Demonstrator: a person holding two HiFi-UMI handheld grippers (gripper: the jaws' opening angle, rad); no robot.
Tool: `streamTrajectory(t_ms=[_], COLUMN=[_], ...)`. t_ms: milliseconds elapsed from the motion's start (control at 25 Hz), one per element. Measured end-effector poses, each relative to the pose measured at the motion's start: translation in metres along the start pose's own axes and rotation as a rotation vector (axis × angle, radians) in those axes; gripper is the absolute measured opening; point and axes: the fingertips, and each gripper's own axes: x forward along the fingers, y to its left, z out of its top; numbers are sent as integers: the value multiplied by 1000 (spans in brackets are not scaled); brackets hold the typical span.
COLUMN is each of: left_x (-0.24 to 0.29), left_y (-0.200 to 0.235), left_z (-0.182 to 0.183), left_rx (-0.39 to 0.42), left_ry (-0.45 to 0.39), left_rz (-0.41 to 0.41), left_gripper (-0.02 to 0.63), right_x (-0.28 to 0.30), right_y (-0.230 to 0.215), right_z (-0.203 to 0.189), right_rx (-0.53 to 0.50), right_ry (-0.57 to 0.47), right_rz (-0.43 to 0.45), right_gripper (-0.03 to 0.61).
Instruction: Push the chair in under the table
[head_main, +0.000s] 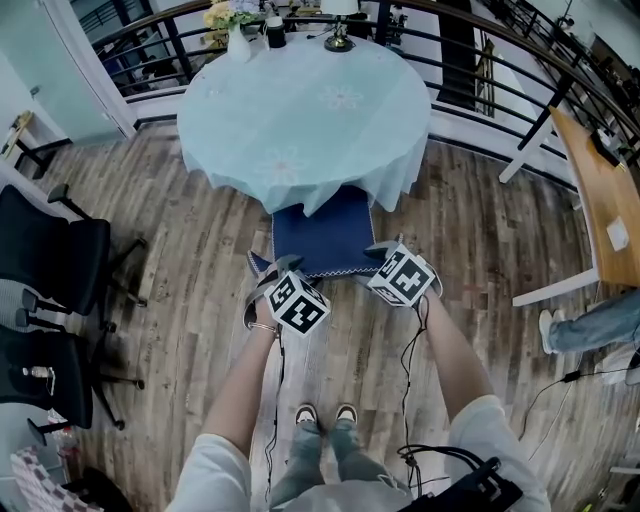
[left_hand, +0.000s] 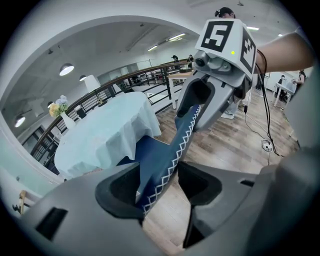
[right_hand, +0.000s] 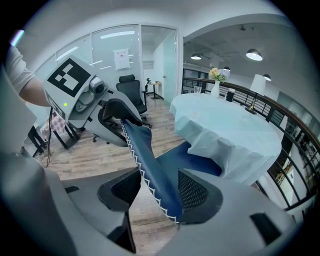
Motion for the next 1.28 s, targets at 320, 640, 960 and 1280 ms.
streamTrajectory(t_ms=[320,640,960,1280], left_x=[5,3,4,6], left_y=[0,-1,-1,0], left_z=[9,9,9,5], left_rx=[6,0,-2,0], left_ry=[5,7,6,11], left_rz=[-2,-2,-3,-21], left_gripper=[239,239,239,239], right_x=[-2,-4,-3,0], right_y=[-11,-9,-10,-9], right_z=[-1,-1,-1,0], right_rx=[-9,-15,-21,-4], right_ry=[6,0,-6,-17], right_rz=[18,20,15,-14], right_gripper=[244,244,244,245])
